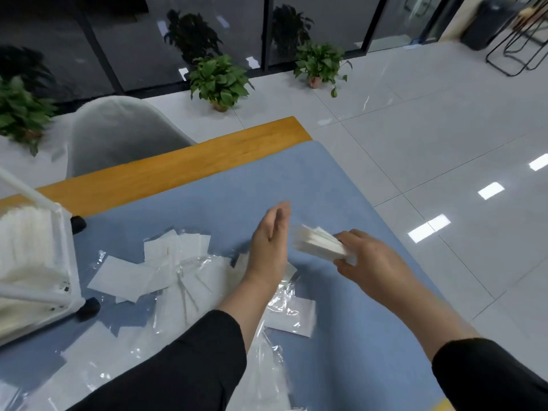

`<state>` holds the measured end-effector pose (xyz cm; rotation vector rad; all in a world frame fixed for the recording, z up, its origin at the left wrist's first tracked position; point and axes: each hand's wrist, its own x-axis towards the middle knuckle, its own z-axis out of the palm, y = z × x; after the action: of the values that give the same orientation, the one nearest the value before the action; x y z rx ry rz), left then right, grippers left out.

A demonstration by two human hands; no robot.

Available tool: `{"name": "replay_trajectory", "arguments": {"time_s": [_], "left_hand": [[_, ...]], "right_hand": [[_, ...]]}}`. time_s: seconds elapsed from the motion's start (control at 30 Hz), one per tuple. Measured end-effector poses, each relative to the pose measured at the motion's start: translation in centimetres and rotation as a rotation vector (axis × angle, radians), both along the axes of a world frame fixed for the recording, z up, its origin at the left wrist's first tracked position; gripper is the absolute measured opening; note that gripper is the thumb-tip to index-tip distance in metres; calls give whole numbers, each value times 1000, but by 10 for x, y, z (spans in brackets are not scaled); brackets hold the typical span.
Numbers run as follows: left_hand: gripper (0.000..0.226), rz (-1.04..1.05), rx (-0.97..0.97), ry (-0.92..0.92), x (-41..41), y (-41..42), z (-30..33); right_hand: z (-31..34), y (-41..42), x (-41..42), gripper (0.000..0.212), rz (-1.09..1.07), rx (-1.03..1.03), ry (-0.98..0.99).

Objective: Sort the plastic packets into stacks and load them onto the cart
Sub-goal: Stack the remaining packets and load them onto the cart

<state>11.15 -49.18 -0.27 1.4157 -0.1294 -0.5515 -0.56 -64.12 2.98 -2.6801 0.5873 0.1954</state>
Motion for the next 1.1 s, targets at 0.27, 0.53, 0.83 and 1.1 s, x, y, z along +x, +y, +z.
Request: {"name": "replay_trajectory", "arguments": {"time_s": [0.27,0.53,0.83,1.1], "left_hand": [[3,207,208,26,-73,-57,-60],[16,189,315,-116,-86,-85,-68],[33,320,-3,209,-83,-46,-49],[22,645,-321,448,-60,32,-26]], "right_hand": [[-71,-64,-24,51,167,91,-88],[-97,-68,-44,40,-79,490,-290],[-59,-20,-18,23,-326,1120,-325],[-65,32,21,17,-133,840,-184]]}}
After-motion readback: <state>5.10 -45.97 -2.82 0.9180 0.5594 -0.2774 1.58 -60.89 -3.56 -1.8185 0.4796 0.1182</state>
